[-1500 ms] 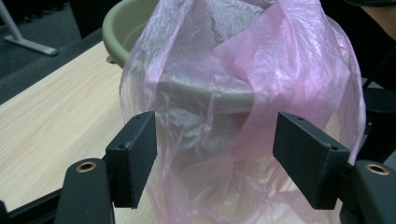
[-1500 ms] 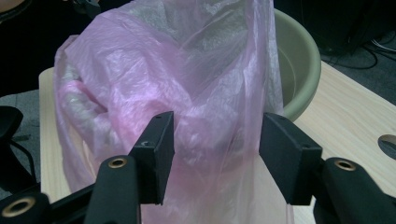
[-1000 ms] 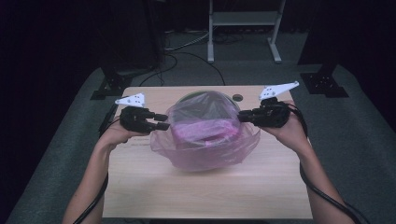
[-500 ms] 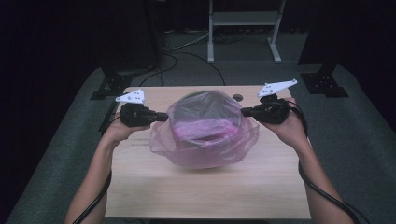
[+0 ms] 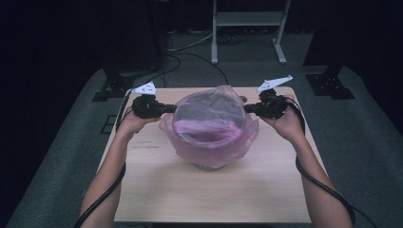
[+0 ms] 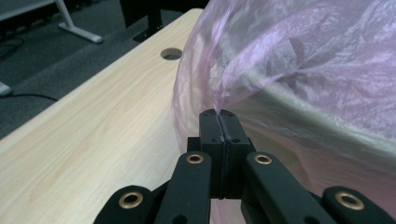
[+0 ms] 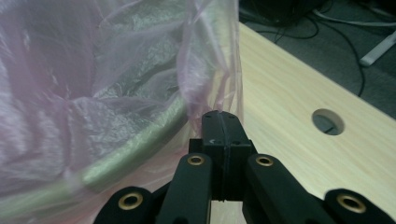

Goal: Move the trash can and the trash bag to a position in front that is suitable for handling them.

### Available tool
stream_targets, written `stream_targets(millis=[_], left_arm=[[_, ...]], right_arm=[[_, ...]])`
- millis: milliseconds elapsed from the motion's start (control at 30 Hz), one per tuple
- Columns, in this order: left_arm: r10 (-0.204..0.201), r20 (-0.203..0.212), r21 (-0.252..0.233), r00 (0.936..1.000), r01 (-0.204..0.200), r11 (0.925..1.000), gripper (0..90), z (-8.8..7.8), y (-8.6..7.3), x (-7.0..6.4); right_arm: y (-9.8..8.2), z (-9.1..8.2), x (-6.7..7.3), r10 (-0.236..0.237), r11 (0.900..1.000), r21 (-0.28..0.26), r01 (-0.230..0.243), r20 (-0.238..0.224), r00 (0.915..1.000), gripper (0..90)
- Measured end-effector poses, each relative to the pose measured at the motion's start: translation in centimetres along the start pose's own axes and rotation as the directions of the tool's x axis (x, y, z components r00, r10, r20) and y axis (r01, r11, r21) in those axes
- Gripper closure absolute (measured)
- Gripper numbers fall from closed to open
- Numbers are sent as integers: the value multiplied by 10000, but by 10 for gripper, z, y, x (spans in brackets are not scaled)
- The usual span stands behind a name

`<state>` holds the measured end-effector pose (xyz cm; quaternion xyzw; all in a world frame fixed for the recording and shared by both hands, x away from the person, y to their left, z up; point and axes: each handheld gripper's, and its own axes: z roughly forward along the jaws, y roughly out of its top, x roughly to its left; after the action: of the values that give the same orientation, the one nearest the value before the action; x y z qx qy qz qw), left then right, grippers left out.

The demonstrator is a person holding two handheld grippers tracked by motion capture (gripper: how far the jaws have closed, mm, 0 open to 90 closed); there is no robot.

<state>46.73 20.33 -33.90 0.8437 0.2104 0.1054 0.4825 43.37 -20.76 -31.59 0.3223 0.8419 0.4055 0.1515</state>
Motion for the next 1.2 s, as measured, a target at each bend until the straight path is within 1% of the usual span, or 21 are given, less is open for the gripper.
stream_targets(millis=[33, 67, 100, 233, 267, 333, 367, 433, 467, 500, 533, 567, 733, 833, 900, 1000, 1067, 1100, 1200], left_arm=[[-139, 68, -39, 9999, 139, 9999, 900, 6, -4, 1], [-139, 68, -39, 9999, 139, 9999, 900, 6, -4, 1], [-183, 112, 22, 9998, 182, 9998, 900, 11, -8, 1], [-407, 134, 100, 9991, 406, 9991, 900, 19, -16, 3], [-475, 175, 120, 9987, 473, 9988, 900, 20, -18, 3], [-458, 173, 147, 9988, 455, 9989, 900, 21, -19, 3], [-552, 213, 68, 9982, 550, 9985, 900, 23, -21, 3], [-590, 198, 71, 9981, 588, 9982, 900, 24, -21, 3], [-724, 123, 88, 9973, 723, 9973, 900, 26, -21, 4], [-724, 123, 88, 9973, 723, 9973, 900, 26, -21, 4], [-767, 35, 114, 9971, 766, 9970, 900, 27, -21, 5], [-887, 1, 130, 9961, 887, 9960, 900, 30, -22, 6], [-969, 39, 184, 9953, 968, 9951, 900, 36, -23, 7], [-981, 16, 407, 9952, 980, 9944, 900, 40, -23, 9], [-995, -3, 643, 9950, 993, 9930, 900, 43, -24, 9], [-1030, 20, 740, 9947, 1026, 9920, 900, 46, -27, 9], [-1013, 71, 888, 9948, 1003, 9910, 900, 48, -30, 7], [-999, 40, 1154, 9950, 988, 9884, 900, 49, -34, 6], [-1118, -32, 1385, 9937, 1112, 9841, 900, 50, -44, 5]], right_arm=[[-3, 7, -1, 131, 9999, 101, -130, -127, 9998, 900], [-3, 7, -1, 131, 9999, 101, -130, -127, 9998, 900], [-8, 14, -1, 157, 9996, 258, -151, -242, 9996, 900], [-17, 23, -1, 271, 9986, 476, -251, -417, 9988, 900], [-19, 25, -1, 279, 9984, 499, -255, -467, 9985, 900], [-22, 26, -1, 317, 9982, 528, -291, -504, 9982, 900], [-26, 27, 0, 421, 9980, 497, -391, -613, 9972, 900], [-27, 27, 0, 482, 9979, 460, -451, -676, 9965, 900], [-29, 26, 0, 584, 9975, 437, -552, -744, 9955, 900], [-29, 26, 0, 584, 9975, 437, -552, -744, 9955, 900], [-29, 27, 0, 559, 9975, 466, -527, -724, 9958, 900], [-30, 28, 1, 583, 9970, 555, -545, -701, 9958, 900], [-32, 31, 1, 609, 9959, 713, -562, -667, 9959, 900], [-36, 35, -1, 664, 9940, 908, -605, -642, 9957, 900], [-39, 38, 0, 615, 9928, 1072, -541, -663, 9959, 900], [-41, 40, 2, 530, 9918, 1197, -449, -651, 9965, 900], [-44, 39, 2, 578, 9915, 1204, -491, -706, 9958, 900], [-47, 38, 1, 631, 9903, 1281, -538, -692, 9956, 900], [-56, 38, 1, 656, 9857, 1590, -557, -581, 9962, 900]])
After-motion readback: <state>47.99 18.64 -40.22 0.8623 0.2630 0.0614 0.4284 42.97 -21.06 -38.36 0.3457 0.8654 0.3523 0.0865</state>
